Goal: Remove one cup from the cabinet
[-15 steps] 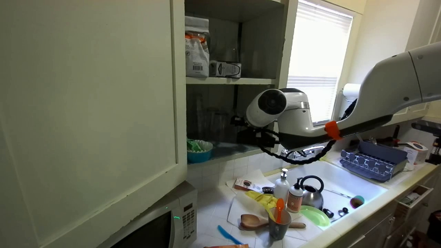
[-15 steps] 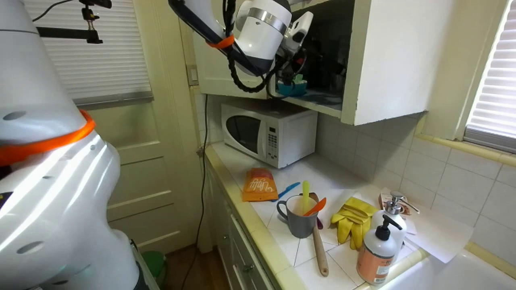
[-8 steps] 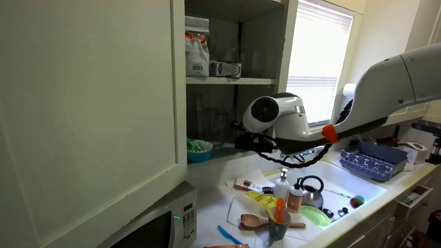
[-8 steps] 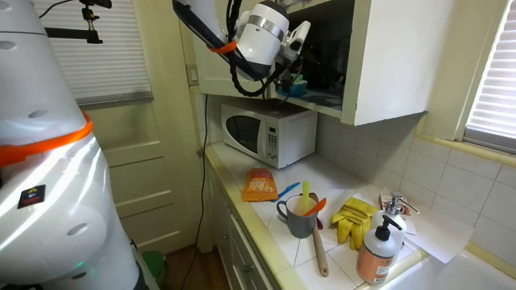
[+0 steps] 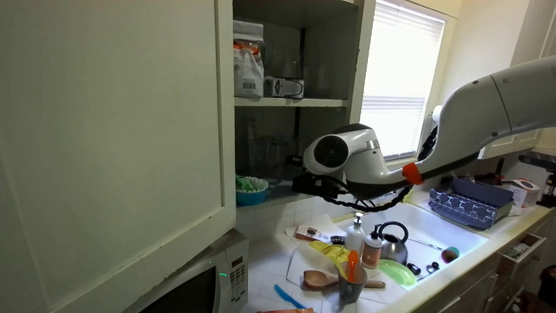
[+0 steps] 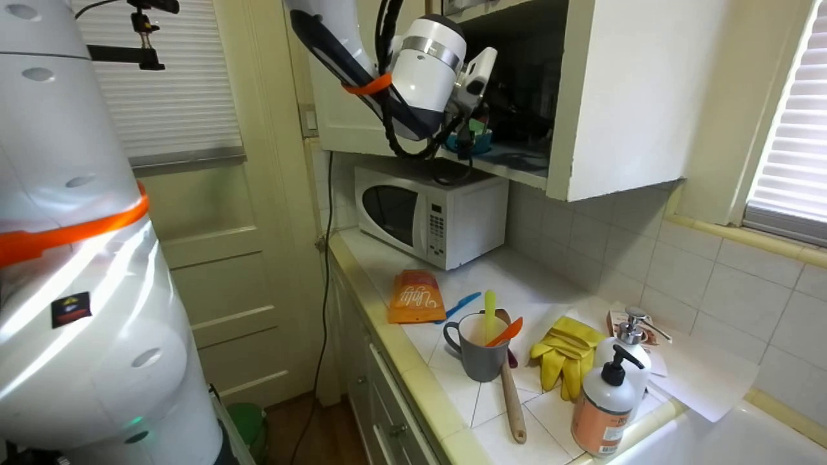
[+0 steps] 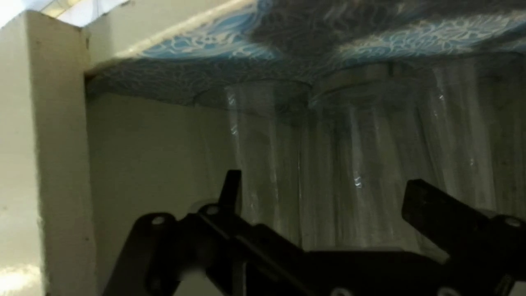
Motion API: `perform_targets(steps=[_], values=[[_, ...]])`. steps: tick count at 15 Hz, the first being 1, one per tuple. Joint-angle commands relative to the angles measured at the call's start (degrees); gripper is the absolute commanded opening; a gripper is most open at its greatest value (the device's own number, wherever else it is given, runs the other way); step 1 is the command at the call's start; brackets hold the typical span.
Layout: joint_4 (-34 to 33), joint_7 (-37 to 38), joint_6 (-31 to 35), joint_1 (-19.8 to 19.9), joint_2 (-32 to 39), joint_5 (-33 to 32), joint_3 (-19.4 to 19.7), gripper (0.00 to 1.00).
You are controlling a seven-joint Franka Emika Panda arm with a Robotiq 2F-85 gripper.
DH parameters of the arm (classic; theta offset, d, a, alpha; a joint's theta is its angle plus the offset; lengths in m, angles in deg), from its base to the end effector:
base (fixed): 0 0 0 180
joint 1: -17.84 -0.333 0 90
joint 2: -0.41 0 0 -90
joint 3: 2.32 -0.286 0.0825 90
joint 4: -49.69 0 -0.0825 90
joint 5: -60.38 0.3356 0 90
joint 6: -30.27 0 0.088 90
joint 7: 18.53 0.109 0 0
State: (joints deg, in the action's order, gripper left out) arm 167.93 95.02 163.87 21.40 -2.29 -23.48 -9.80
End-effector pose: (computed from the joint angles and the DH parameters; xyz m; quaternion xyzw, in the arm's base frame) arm 0.5318 0.0191 0.4906 0.7326 -0.3804 0.5321 0.1880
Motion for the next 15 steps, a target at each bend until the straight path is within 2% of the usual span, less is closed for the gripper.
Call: perform_targets(steps=[1, 15], values=[[-1.3, 5.2, -0.1, -2.1, 2.2, -4.7, 2.3, 1.00], [-0.8, 13.7, 2.5, -3.1, 3.5, -22.3, 4.1, 1.00]])
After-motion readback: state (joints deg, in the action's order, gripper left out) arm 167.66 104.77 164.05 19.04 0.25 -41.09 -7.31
